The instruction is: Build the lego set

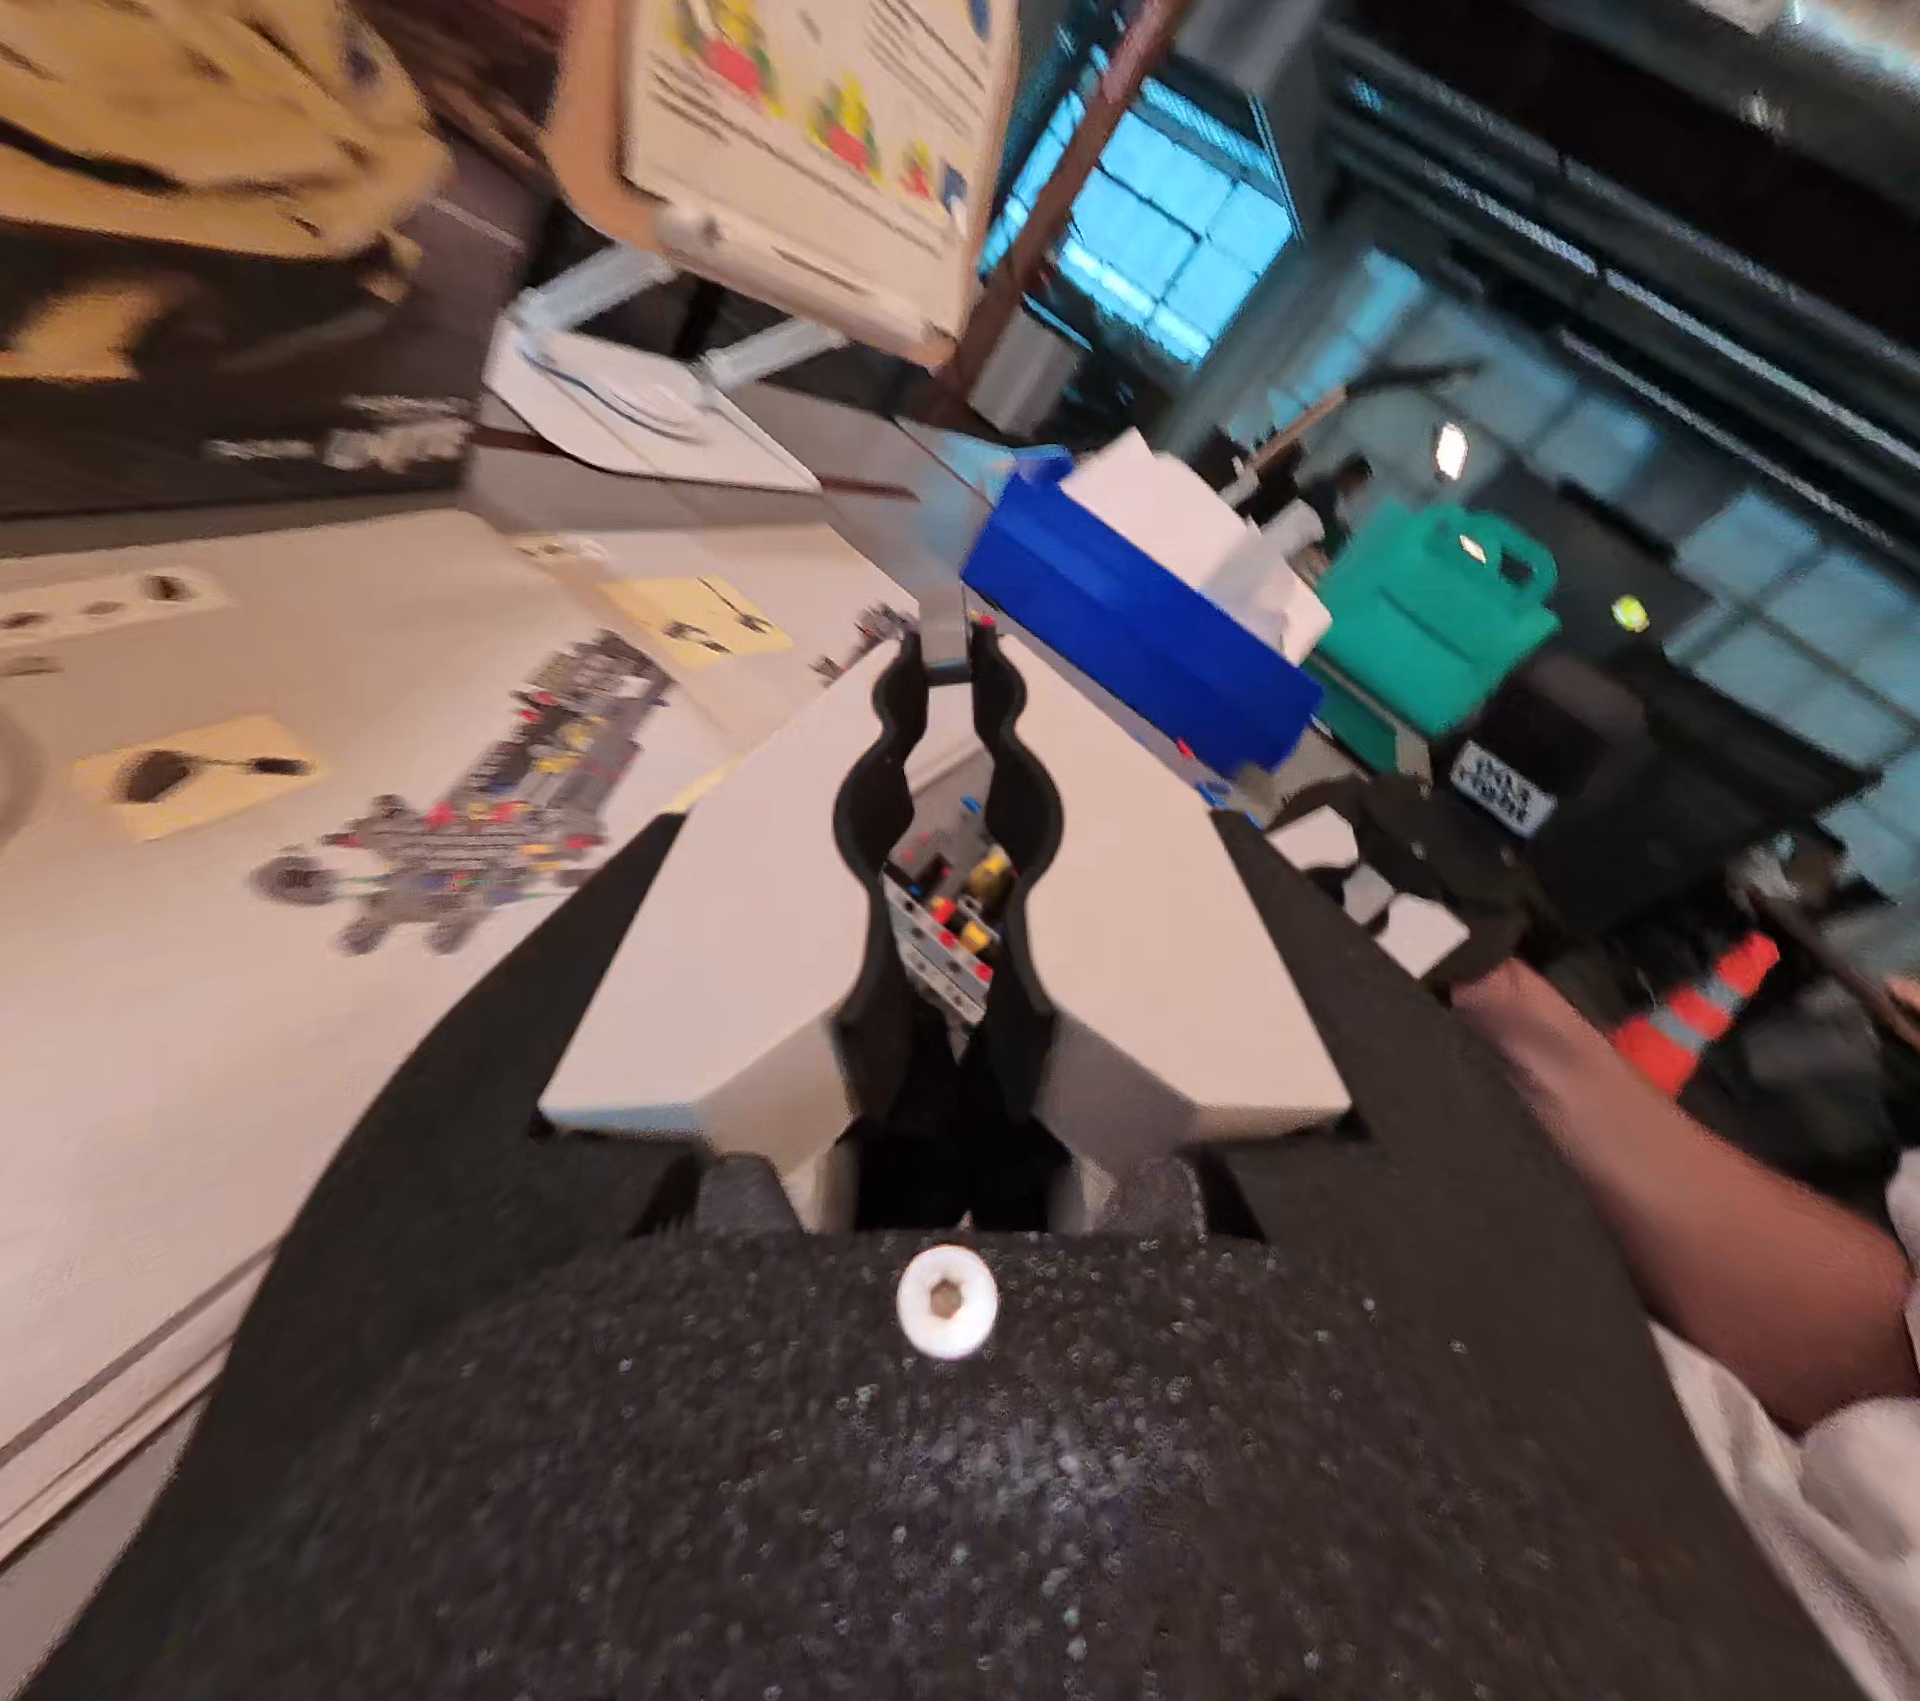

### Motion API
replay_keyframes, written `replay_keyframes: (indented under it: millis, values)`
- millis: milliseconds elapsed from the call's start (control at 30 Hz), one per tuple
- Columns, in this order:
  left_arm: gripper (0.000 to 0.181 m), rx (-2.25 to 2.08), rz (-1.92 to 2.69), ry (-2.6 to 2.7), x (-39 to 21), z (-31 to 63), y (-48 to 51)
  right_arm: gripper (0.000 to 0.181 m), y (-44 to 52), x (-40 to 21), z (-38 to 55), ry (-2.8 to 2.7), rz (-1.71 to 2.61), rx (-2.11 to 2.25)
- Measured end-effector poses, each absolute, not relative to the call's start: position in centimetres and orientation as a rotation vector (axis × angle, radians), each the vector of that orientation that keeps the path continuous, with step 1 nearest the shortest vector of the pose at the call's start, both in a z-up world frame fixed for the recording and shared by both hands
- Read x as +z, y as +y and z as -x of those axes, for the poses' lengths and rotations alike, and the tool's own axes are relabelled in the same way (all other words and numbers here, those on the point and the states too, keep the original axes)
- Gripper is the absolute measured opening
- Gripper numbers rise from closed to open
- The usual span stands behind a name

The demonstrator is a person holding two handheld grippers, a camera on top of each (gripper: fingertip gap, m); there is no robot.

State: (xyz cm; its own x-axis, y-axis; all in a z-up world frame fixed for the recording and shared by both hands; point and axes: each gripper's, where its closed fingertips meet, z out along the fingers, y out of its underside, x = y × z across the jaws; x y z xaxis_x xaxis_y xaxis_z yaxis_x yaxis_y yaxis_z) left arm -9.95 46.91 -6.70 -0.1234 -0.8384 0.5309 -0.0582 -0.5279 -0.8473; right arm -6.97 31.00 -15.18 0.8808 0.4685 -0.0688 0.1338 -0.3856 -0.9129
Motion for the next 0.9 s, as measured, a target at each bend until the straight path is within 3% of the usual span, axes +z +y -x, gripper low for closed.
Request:
replay_keyframes:
  millis: [267,467,667,900]
  values:
    - [0.007,-1.374,1.578,0.832,-7.0,14.7,53.5,0.026,32.1,-17.3,6.5,-0.636,2.082,0.369]
    - [0.007,-1.383,1.625,0.84,-8.0,14.0,53.4,0.023,31.6,-17.8,6.1,-0.606,2.122,0.431]
    - [0.007,-1.356,1.627,0.917,-8.6,13.2,52.2,0.012,28.5,-16.2,2.7,-0.443,2.123,0.23]
    - [0.007,-1.353,1.62,0.955,-8.8,12.6,51.5,0.014,24.1,-18.5,2.9,-0.34,2.319,0.179]
